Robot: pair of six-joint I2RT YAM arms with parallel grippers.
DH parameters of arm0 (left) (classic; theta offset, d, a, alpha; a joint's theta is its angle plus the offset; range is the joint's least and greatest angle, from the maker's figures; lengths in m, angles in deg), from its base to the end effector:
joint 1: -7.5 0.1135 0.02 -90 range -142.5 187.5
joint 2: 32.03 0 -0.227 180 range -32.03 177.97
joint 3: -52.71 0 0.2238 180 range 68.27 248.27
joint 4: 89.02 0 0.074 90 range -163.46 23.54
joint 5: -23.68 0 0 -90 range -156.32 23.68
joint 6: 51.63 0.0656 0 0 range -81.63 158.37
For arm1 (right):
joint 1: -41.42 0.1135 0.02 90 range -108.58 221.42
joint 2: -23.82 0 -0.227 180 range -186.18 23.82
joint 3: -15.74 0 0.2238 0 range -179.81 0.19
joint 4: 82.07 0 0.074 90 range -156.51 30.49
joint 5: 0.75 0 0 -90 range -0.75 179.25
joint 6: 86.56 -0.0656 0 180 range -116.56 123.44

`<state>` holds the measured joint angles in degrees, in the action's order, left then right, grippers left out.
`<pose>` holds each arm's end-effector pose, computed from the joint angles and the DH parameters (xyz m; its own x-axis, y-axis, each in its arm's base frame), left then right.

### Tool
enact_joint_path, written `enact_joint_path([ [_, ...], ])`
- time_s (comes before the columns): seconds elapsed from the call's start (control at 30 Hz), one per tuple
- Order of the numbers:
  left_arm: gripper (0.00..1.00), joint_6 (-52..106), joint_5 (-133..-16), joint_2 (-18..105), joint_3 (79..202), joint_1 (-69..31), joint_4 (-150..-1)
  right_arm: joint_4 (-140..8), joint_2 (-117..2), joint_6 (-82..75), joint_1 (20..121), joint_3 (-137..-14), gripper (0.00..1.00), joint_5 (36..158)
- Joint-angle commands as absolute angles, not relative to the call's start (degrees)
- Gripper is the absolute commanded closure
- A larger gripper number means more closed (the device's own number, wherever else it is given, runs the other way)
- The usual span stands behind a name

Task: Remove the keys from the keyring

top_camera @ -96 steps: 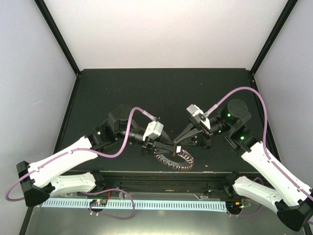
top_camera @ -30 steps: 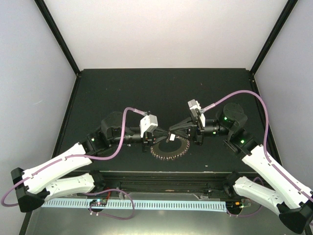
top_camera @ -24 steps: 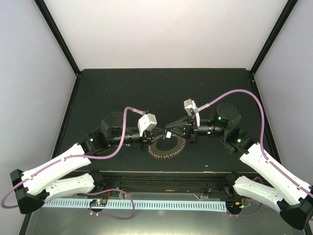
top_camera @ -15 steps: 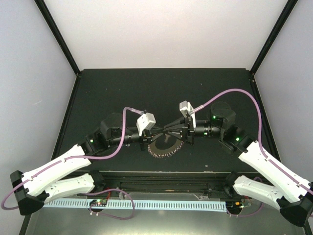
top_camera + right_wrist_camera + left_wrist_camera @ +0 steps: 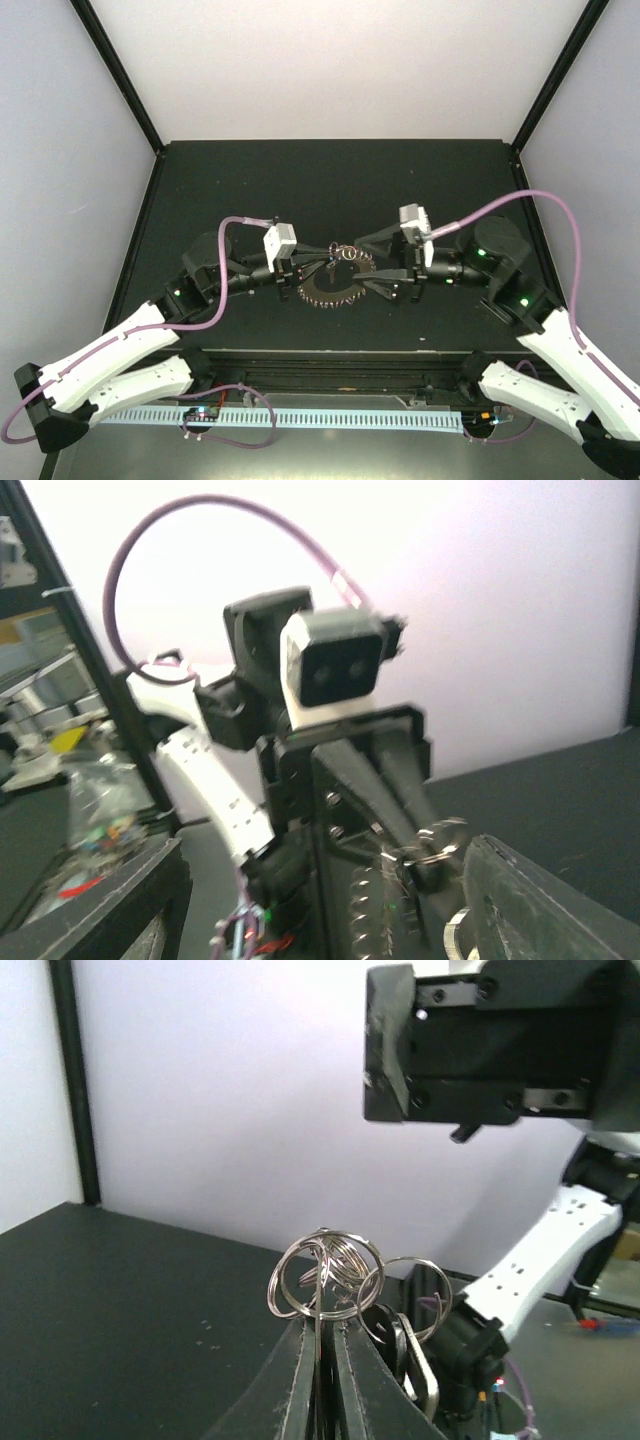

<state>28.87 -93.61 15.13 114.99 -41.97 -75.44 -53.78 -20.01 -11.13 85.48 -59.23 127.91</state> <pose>0.1162 -0.1822 0.3419 -0.1434 -0.0580 -0.9880 0.9628 0.2226 -0.1528 0.0957 0.1497 0.3927 -0.2148 0.0655 -0.9745 -0.9685 0.1145 0.2212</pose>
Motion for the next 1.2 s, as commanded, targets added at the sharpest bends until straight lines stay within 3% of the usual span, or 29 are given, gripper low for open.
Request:
enact_joint_path([
  [0.0,0.99,30.3,-103.2,13.8,116.1,-41.6,-80.5,-48.3,-19.1,-4.2,85.7,-61.5,0.28,119.3],
  [0.2,0.99,31.8,-115.1,16.4,120.1,-41.5,-76.8,-42.6,-19.8,4.0,85.7,-63.4,0.34,124.3],
  [0.67,0.99,26.6,-136.3,22.5,123.1,-41.5,-78.1,-37.3,-26.7,9.6,85.7,-68.7,0.62,146.3],
  [0.97,0.98,21.6,-142.3,25.3,123.4,-42.2,-81.5,-37.2,-31.2,9.3,85.9,-70.8,0.63,158.6],
  [1.17,0.99,20.5,-143.5,27.1,123.7,-43.0,-81.7,-33.3,-34.0,12.0,88.2,-72.4,0.66,159.3],
])
